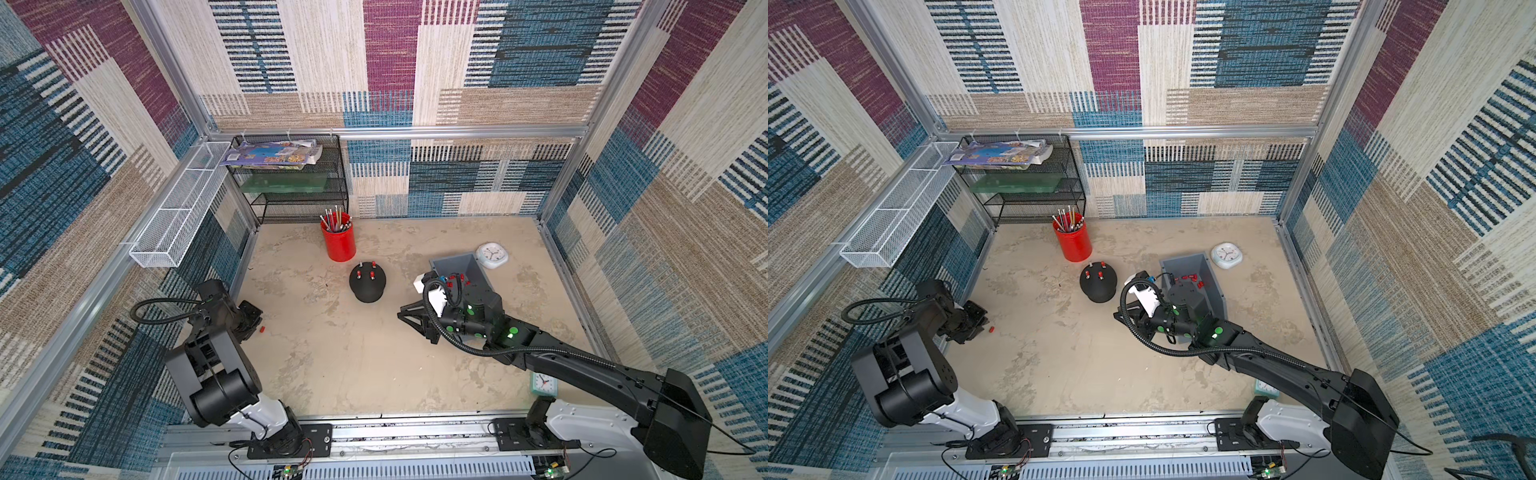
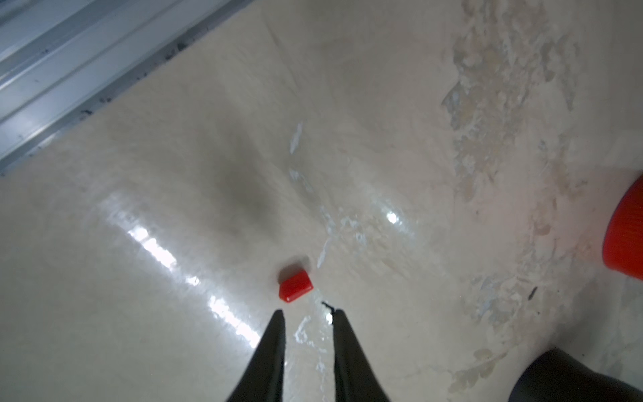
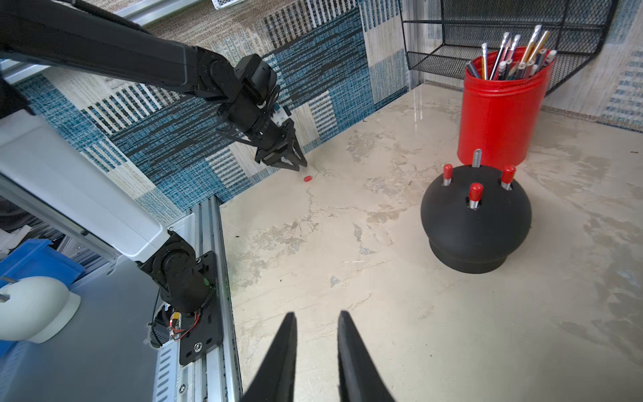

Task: Cover the protruding screws with screw protection sleeves
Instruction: Pick up the screw protection sleeve from the center of the board.

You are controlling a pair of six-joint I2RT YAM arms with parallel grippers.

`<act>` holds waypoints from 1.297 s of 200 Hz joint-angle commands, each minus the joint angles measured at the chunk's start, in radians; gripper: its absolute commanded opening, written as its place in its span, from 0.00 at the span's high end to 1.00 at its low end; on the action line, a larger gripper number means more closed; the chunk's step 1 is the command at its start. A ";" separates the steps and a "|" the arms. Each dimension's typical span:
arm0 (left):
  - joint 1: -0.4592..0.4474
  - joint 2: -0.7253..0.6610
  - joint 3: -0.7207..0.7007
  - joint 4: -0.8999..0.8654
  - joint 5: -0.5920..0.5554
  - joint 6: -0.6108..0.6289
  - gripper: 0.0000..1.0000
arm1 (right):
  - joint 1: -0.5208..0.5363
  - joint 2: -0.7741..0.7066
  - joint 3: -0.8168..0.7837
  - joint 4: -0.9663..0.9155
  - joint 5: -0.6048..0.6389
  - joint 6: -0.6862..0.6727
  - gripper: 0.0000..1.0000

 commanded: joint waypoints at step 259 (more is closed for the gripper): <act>-0.081 0.119 0.073 -0.055 0.020 0.119 0.74 | -0.077 -0.116 -0.119 0.095 -0.050 -0.034 0.76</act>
